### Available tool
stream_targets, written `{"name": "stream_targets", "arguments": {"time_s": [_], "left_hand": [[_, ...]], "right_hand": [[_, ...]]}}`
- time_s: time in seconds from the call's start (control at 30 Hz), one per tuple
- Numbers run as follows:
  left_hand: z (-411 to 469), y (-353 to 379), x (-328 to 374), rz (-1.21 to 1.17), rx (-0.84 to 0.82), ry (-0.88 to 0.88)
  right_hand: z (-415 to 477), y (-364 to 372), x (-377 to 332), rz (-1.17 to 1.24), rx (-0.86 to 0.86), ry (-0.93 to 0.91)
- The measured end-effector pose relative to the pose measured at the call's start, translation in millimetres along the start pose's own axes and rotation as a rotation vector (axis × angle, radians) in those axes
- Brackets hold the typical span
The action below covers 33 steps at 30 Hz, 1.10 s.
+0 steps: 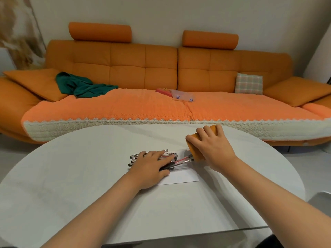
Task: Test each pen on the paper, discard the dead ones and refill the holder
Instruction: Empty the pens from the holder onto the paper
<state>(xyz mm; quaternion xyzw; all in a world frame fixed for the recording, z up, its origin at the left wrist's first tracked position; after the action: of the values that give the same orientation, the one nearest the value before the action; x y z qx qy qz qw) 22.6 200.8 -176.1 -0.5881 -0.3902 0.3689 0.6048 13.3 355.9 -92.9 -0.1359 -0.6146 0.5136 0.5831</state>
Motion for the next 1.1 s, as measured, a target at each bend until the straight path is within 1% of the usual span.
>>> {"name": "stream_targets", "arguments": {"time_s": [0.1, 0.2, 0.27, 0.33, 0.43, 0.5, 0.6, 0.7, 0.77, 0.83, 0.93, 1.1], "left_hand": [[2, 6, 6, 0.043, -0.022, -0.009], [8, 1, 18, 0.034, 0.020, 0.010], [12, 0, 33, 0.003, 0.031, 0.068], [16, 5, 44, 0.035, 0.019, 0.108], [18, 5, 47, 0.015, 0.029, 0.100], [18, -5, 49, -0.083, 0.079, 0.091], [19, -33, 41, -0.346, 0.192, 0.013], [19, -60, 24, -0.605, 0.269, -0.032], [18, -73, 11, -0.804, 0.299, -0.019], [15, -81, -7, -0.939, 0.336, -0.032], [9, -84, -52, -1.041, 0.404, -0.131], [-15, -67, -139, -1.116, 0.516, -0.282]], "right_hand": [[-7, 13, 16, -0.009, -0.054, 0.075], [-14, 23, 31, 0.011, -0.070, 0.137], [-16, 27, 38, 0.039, -0.053, 0.160], [-16, 28, 40, 0.083, -0.027, 0.172], [-20, 24, 50, 0.287, 0.074, 0.246], [-22, 21, 57, 0.541, 0.120, 0.296], [-18, 21, 55, 1.010, 0.133, 0.307], [-6, 10, 40, 1.289, 0.163, 0.277], [9, 4, 28, 1.388, 0.172, 0.275], [27, -2, 15, 1.472, 0.198, 0.278], [61, -8, -10, 1.619, 0.175, 0.263], [121, -15, -72, 1.711, 0.044, 0.199]]}}
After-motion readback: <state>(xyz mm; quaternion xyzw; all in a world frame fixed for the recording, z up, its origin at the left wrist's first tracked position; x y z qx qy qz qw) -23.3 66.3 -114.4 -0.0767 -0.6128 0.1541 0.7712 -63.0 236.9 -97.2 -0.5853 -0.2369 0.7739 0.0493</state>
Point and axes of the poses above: each hand's wrist, its own z-axis towards the middle knuckle, its own y-axis out of the palm, x = y × z, the point moved 10 cm from there along z, towards the middle knuckle, and after that the axes turned 3 degrees about -x, right-handed, at the moved point
